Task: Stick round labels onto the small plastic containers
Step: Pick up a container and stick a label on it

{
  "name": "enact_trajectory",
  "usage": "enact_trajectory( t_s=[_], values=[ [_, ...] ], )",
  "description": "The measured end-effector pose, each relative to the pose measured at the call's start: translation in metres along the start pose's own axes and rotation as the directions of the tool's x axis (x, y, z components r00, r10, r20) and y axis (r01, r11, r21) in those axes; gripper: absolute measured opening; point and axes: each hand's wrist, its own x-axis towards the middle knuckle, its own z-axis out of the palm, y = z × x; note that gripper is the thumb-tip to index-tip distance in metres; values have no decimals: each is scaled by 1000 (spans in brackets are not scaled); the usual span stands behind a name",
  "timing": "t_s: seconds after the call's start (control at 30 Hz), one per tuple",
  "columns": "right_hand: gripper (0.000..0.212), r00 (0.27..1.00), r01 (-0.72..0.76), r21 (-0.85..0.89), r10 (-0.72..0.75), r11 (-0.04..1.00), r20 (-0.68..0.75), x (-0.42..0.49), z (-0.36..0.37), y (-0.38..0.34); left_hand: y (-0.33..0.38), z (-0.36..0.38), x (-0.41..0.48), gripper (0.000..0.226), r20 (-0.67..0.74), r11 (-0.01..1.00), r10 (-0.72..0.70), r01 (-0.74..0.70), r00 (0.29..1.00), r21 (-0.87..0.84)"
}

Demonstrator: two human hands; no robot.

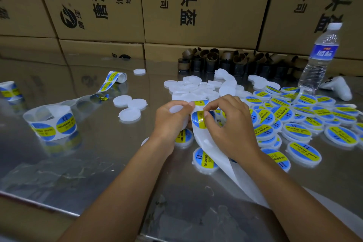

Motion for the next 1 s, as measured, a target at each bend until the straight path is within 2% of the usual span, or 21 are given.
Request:
enact_trajectory(
  t_s=[0.13,0.33,0.6,0.73,0.9,1.0],
  values=[
    [4,999,-27,76,29,997,-22,2,-1,-5,1,0,0,13,-19,1000,2,-2,1000,0],
    [7,988,-142,249,154,958,-28,3,-4,-11,0,-1,1,14,-38,1000,16,-16,999,5],
    [8,936,-291,536,353,792,-13,8,-10,-4,-4,-1,4,16,-68,999,52,-52,996,9],
    [9,932,-291,584,362,758,-5,8,-8,-2,-8,-2,9,14,-100,998,60,-58,993,17],
    [31,928,-304,635,371,710,30,10,-10,1,-9,-4,10,16,-157,996,86,-79,984,48],
    [33,909,-370,700,394,611,137,12,-13,-1,-3,-3,9,15,-168,993,80,-93,983,-76]
  ],
)
